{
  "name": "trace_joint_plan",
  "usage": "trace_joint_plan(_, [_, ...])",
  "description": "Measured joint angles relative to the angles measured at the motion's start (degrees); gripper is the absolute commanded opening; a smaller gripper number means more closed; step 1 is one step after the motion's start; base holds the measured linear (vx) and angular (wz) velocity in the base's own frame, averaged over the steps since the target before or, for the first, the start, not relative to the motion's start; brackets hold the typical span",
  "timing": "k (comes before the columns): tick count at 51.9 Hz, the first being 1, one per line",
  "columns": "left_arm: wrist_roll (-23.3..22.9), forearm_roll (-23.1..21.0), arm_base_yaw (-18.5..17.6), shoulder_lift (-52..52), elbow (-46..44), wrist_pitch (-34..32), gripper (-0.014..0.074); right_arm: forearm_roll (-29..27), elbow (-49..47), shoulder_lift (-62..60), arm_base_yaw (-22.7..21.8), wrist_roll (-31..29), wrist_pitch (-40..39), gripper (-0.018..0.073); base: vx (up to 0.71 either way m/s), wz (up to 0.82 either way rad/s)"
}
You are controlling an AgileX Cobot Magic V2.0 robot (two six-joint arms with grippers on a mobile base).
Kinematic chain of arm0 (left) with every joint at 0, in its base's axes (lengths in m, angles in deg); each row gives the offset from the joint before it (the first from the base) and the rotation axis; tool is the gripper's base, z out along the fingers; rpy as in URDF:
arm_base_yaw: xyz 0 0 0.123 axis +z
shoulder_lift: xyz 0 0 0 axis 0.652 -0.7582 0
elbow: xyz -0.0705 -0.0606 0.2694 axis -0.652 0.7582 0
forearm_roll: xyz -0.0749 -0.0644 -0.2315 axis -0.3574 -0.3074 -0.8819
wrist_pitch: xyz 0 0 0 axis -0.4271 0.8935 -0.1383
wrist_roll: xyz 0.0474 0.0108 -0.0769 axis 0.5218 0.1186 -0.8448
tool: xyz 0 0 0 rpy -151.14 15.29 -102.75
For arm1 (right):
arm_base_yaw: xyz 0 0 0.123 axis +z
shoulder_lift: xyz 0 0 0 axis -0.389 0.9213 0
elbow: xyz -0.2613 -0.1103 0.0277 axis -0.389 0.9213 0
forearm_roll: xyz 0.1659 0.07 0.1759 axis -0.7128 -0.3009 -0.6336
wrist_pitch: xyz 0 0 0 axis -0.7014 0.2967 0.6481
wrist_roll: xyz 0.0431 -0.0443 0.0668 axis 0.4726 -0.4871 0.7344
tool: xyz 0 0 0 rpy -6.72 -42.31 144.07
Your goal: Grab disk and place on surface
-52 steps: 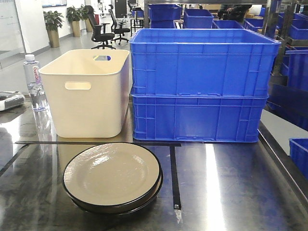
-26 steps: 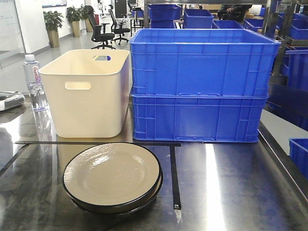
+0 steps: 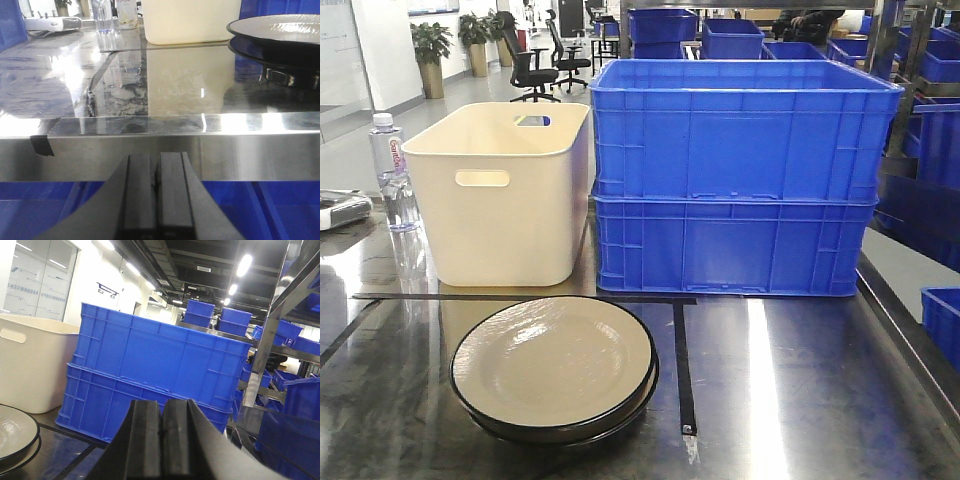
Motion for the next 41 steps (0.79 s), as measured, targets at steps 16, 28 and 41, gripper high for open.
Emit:
trace_joint_plan(16, [-0.16, 0.49, 0.00, 0.00, 0.00, -0.05, -0.0001, 0.00, 0.00, 0.00, 0.00, 0.04, -0.06, -0.0009, 0.00, 0.00])
trace_joint_plan(28, [-0.16, 0.49, 0.00, 0.00, 0.00, -0.05, -0.0001, 0.00, 0.00, 0.00, 0.00, 0.04, -0.06, -0.0009, 0.00, 0.00])
trace_joint_plan(41, [-0.16, 0.49, 0.00, 0.00, 0.00, -0.05, -0.0001, 0.00, 0.00, 0.00, 0.00, 0.07, -0.02, -0.0009, 0.00, 0.00])
